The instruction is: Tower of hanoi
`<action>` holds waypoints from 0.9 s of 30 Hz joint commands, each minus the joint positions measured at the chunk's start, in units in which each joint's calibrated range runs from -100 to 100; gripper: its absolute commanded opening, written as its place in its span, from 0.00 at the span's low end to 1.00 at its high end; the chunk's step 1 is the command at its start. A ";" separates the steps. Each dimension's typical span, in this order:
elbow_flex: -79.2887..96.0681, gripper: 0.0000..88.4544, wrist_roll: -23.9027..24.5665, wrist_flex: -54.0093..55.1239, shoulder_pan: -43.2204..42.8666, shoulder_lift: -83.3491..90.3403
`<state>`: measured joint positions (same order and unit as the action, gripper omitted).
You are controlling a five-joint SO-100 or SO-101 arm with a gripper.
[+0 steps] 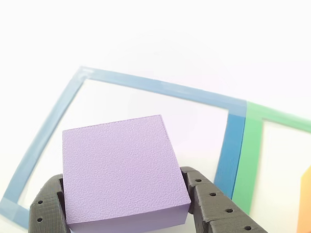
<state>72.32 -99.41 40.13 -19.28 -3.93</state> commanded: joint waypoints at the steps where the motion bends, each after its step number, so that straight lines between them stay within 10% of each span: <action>1: -4.05 0.16 -0.59 2.06 -0.09 -1.69; 27: -8.87 0.22 -0.59 7.81 0.10 -10.81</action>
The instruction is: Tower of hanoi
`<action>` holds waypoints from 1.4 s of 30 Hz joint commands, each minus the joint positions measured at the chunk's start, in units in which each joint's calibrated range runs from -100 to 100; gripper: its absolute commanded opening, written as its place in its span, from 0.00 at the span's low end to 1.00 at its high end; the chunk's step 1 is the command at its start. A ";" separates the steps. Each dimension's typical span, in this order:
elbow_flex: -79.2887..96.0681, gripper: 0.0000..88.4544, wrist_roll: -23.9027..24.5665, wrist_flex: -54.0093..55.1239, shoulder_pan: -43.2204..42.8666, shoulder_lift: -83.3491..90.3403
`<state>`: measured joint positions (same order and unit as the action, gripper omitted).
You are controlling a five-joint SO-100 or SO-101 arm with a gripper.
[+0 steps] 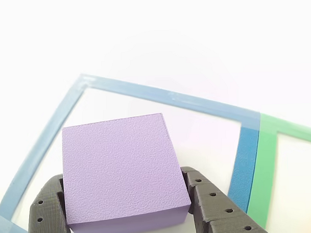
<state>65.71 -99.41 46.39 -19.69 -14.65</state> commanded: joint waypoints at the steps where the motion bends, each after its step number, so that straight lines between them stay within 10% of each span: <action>1: -2.44 0.23 -0.59 1.55 0.51 -0.17; 29: 0.29 0.38 -0.59 -1.69 -1.50 10.57; 42: -1.71 0.14 -0.59 -45.50 -0.35 49.25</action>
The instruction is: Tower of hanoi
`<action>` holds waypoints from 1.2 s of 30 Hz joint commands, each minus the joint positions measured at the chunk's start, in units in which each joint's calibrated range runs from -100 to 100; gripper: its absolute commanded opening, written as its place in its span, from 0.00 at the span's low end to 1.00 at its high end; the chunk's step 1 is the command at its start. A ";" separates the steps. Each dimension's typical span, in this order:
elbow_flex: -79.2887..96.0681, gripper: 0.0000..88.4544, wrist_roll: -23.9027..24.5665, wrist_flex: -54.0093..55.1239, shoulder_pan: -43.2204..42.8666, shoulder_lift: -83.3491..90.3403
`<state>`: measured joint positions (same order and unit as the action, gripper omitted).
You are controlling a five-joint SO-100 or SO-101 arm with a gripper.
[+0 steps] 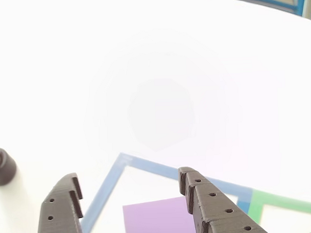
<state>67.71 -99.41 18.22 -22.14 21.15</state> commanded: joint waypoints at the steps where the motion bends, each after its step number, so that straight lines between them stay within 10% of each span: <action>1: -4.80 0.11 -0.59 -22.83 2.59 16.36; 19: -50.62 0.00 -0.59 -93.85 11.60 28.55; 36: -57.89 0.05 -0.59 -103.48 19.84 30.89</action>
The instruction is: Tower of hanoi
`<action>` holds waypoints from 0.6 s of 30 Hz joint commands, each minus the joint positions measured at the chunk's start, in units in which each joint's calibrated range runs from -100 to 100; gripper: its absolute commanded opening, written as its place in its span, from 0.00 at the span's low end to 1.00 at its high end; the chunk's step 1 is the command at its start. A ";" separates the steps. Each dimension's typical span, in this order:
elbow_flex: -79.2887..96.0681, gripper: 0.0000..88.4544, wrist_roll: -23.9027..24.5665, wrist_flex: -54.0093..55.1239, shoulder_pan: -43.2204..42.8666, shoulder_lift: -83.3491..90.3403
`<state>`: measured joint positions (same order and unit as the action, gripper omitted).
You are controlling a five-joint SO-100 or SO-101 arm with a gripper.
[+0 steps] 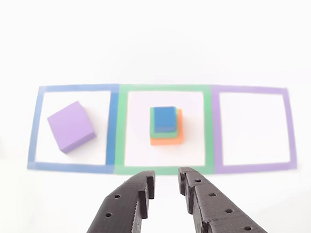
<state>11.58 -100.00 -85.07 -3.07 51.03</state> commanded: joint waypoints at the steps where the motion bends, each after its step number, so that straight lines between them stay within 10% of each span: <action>1: -1.30 0.07 0.00 0.05 0.96 0.92; 18: 40.06 0.29 0.00 45.15 7.77 3.83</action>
<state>44.91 -100.00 -52.57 3.23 53.57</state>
